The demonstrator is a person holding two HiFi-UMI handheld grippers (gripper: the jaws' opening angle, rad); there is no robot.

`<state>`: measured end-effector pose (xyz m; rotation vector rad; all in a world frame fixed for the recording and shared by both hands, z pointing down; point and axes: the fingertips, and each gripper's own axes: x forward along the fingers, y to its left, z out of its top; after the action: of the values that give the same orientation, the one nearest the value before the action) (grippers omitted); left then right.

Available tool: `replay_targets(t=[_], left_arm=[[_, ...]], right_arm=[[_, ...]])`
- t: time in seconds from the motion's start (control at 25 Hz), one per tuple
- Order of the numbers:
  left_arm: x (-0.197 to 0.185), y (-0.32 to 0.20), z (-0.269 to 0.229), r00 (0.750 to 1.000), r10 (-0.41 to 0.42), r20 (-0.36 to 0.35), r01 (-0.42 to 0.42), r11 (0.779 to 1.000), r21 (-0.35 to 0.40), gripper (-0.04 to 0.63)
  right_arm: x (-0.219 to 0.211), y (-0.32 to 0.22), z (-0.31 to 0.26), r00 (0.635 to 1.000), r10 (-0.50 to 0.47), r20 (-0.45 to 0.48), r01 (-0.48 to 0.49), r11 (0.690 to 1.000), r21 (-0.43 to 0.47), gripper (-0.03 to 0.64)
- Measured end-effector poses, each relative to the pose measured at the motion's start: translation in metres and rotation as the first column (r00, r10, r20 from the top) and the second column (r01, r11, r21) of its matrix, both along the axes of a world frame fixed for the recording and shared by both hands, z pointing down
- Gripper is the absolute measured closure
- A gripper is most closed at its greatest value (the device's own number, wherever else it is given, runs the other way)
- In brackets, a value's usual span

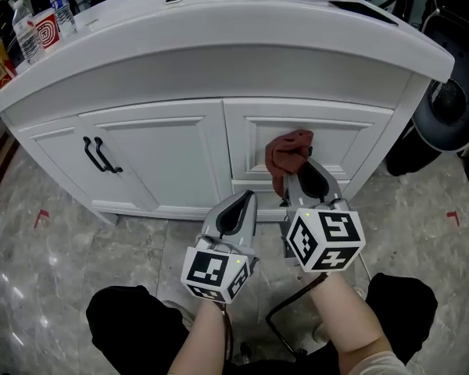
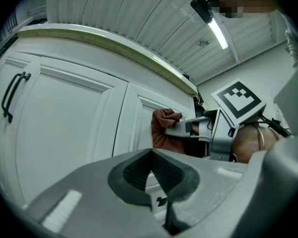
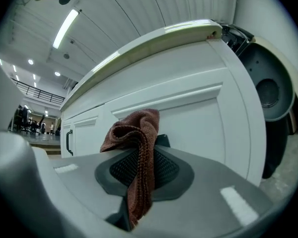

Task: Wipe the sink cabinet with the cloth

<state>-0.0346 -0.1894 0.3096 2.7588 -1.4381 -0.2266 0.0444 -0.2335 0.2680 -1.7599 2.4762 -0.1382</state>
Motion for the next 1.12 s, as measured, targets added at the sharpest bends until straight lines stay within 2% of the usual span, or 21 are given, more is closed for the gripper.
replay_targets(t=[0.44,0.64,0.84,1.12], left_arm=[[0.022,0.003,-0.001,0.999,0.035,0.003,-0.035,0.999,-0.004,0.595],[0.028,0.001,0.003,0.999,0.040,0.012,-0.040,0.999,-0.011,0.595],[0.034,-0.004,0.009,0.999,0.045,0.020,-0.044,0.999,-0.018,0.595],[0.053,-0.003,0.012,0.997,0.080,0.018,-0.079,0.997,-0.023,0.595]], right_arm=[[0.050,0.006,0.001,0.996,0.091,0.015,-0.090,0.996,-0.015,0.529],[0.065,-0.005,0.004,0.994,0.107,0.010,-0.106,0.994,-0.036,0.531],[0.081,-0.011,0.007,0.993,0.101,0.060,-0.097,0.993,-0.063,0.529],[0.124,-0.003,0.008,0.983,0.182,0.021,-0.180,0.982,-0.063,0.529]])
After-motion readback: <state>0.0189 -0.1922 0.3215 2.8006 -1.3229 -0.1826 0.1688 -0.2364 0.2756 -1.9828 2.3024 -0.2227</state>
